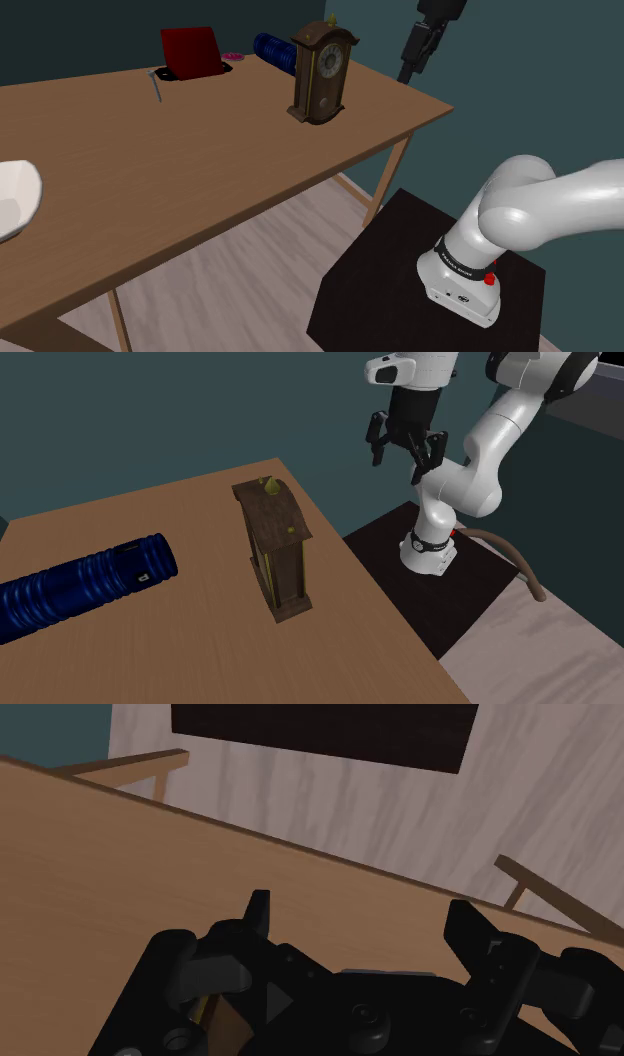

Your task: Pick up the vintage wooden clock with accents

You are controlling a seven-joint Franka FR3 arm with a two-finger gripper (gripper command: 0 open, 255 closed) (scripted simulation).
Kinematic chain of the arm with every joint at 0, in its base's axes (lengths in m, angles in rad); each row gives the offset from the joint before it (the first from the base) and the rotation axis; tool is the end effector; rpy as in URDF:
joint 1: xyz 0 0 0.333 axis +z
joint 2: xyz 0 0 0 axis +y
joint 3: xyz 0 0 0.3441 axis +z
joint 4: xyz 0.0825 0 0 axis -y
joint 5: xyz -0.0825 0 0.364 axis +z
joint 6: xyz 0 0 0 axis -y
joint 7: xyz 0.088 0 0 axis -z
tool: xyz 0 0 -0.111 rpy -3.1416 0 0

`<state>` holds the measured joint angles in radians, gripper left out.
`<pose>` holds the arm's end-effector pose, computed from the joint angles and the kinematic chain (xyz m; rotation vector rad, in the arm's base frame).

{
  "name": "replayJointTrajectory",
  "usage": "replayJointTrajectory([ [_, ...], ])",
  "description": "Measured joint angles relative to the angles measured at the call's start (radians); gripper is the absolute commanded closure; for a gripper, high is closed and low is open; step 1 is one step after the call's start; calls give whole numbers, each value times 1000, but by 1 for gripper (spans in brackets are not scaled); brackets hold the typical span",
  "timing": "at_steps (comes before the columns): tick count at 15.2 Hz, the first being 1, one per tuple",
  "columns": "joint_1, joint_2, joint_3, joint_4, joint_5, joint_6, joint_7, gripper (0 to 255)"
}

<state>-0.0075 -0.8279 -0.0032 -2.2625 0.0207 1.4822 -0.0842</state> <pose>0.2450 -0.0007 0.6510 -3.1177 -0.1198 -0.0759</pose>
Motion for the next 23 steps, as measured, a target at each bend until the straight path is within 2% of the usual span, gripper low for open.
replayJointTrajectory([
  [2, -2, 18, 2, 14, 1, 3, 6, 0],
  [8, -23, 245, 5, 228, 5, 3, 55, 0],
  [16, -48, 588, -3, 630, 5, -76, 125, 0],
  [22, -66, 905, -20, 1088, 12, -231, 169, 0],
  [23, -67, 920, -20, 1104, 13, -233, 173, 0],
])
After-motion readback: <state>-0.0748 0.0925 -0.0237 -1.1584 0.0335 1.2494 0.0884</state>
